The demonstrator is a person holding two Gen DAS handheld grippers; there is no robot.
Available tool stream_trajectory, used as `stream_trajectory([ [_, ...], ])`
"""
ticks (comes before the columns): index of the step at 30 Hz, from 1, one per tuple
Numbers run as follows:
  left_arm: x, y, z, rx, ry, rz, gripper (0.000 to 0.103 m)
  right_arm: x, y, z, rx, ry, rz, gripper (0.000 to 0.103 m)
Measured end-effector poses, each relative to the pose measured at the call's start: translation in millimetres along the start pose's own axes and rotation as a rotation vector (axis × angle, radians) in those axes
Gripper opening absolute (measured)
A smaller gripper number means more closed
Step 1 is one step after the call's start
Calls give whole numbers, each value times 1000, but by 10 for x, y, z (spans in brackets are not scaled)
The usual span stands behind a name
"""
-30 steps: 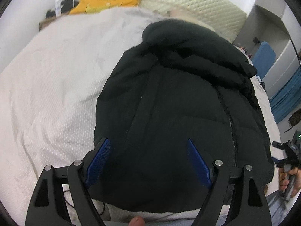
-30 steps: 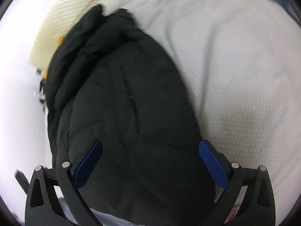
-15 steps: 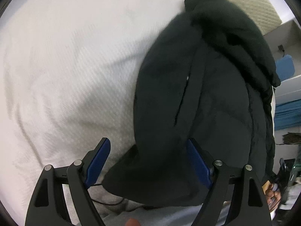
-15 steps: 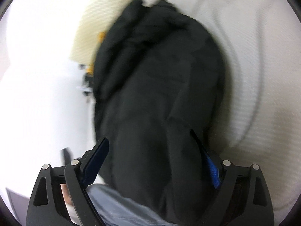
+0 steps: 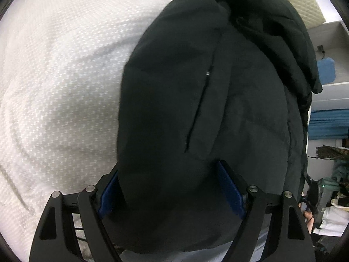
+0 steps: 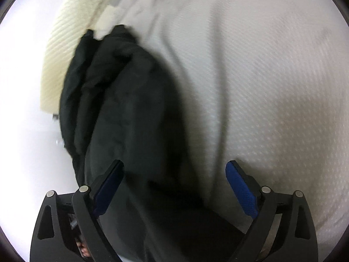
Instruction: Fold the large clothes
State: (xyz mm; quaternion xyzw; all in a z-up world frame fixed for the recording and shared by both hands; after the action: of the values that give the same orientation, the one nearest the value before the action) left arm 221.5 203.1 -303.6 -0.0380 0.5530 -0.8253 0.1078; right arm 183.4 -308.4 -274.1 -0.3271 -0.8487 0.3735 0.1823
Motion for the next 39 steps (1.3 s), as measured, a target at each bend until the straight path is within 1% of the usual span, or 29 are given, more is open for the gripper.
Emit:
stream_trajectory([
  [1,-10,8,19,12,-4,2,81,18,42,17,-3,15,-19,94],
  [4,-107,47,81,29,-10,34,81,156,180,-25,-48,18,-122,94],
  [6,-186,129,92,71,-25,19,81,256,187,-56,-73,-4,-184,96],
  [8,-255,251,98,118,-48,4,81,291,159,-77,-87,-26,-200,96],
  [10,-243,281,148,148,-44,3,81,297,143,-82,-102,-20,-210,96],
  [12,-251,267,240,181,-18,10,79,318,117,-100,-129,-23,-219,96],
  [13,-255,244,307,202,2,18,78,333,134,-167,-140,-40,-222,96],
  [16,-243,166,497,279,53,37,77,376,74,-318,-180,-107,-216,96],
  [17,-252,140,534,285,61,48,77,384,29,-381,-205,-127,-203,96],
  [19,-188,147,508,268,56,48,77,410,-64,-458,-242,-161,-182,96],
  [23,-198,248,431,196,23,26,77,451,-224,-602,-274,-240,-123,96],
  [24,-189,284,427,191,18,25,77,467,-253,-626,-272,-260,-112,96],
  [25,-194,290,421,189,15,25,77,484,-271,-646,-276,-272,-107,94],
  [26,-197,300,406,188,15,25,76,521,-301,-691,-304,-291,-111,94],
  [27,-197,306,417,185,18,24,76,539,-307,-724,-310,-307,-109,94],
  [28,-198,313,431,184,22,22,76,559,-328,-738,-304,-325,-98,94],
  [29,-189,307,359,183,26,19,76,567,-314,-761,-294,-335,-91,94],
  [31,-192,336,374,188,28,7,76,561,-246,-727,-263,-323,-95,94],
  [33,-200,370,390,202,26,4,76,514,-101,-605,-201,-258,-112,94],
  [35,-187,350,366,233,30,4,76,457,76,-430,-148,-154,-152,94],
  [37,-178,306,382,274,39,8,70,459,138,-360,-149,-118,-183,93],
  [39,-173,269,483,314,59,19,65,509,151,-430,-181,-139,-206,88],
])
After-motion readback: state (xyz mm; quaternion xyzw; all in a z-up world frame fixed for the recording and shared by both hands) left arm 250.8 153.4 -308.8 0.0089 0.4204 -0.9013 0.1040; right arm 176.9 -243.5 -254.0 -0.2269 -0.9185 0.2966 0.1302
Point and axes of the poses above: each gripper's, at about its wrist camera, not at the fingertips, and y roughly the way its jaws point, z to its right, x to its underside, the point moved 8 cm from there along y, roughly the way its jaws point, and after that the axes turned 8 degrees about y, right-handed, at the moved point
